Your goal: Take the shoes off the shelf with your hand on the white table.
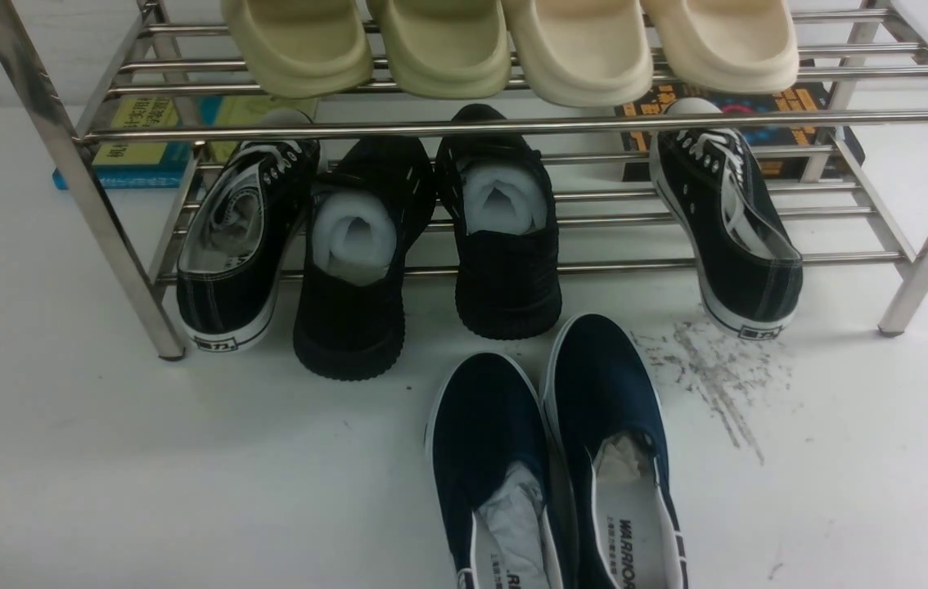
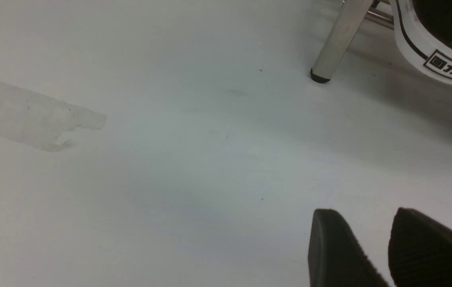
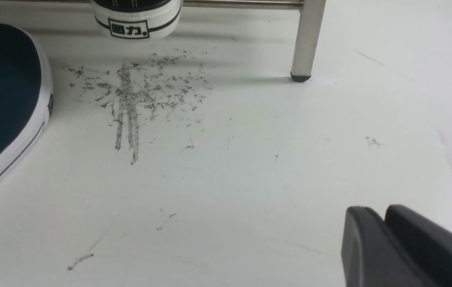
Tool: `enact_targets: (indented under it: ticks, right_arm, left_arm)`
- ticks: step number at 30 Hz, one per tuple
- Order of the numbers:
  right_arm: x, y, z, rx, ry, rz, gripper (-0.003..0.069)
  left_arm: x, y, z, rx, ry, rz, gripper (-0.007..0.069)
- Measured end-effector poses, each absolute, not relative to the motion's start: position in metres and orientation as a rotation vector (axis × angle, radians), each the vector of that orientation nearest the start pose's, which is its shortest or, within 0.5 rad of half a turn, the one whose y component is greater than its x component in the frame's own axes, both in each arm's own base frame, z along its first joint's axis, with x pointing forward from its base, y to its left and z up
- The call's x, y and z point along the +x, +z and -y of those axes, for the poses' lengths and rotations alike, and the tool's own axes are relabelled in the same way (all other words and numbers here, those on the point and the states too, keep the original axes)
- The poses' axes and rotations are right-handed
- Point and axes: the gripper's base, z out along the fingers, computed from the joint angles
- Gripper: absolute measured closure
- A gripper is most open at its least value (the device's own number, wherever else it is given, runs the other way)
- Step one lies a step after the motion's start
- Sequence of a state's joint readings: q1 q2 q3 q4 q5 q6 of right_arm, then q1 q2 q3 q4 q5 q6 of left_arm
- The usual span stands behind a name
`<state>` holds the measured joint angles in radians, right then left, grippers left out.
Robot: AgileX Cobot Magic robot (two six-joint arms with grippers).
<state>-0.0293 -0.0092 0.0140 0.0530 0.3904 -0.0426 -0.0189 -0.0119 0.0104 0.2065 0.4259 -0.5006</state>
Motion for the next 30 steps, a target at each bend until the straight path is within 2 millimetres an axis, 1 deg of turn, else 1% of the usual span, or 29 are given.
enact_targets:
  ticks: [30]
  right_arm:
    - [0.0521, 0.1739, -0.0003, 0.02, 0.003, -1.878, 0.0539]
  left_arm:
    - [0.0509, 0.173, -0.0068, -0.335, -0.144, -1.872, 0.0382]
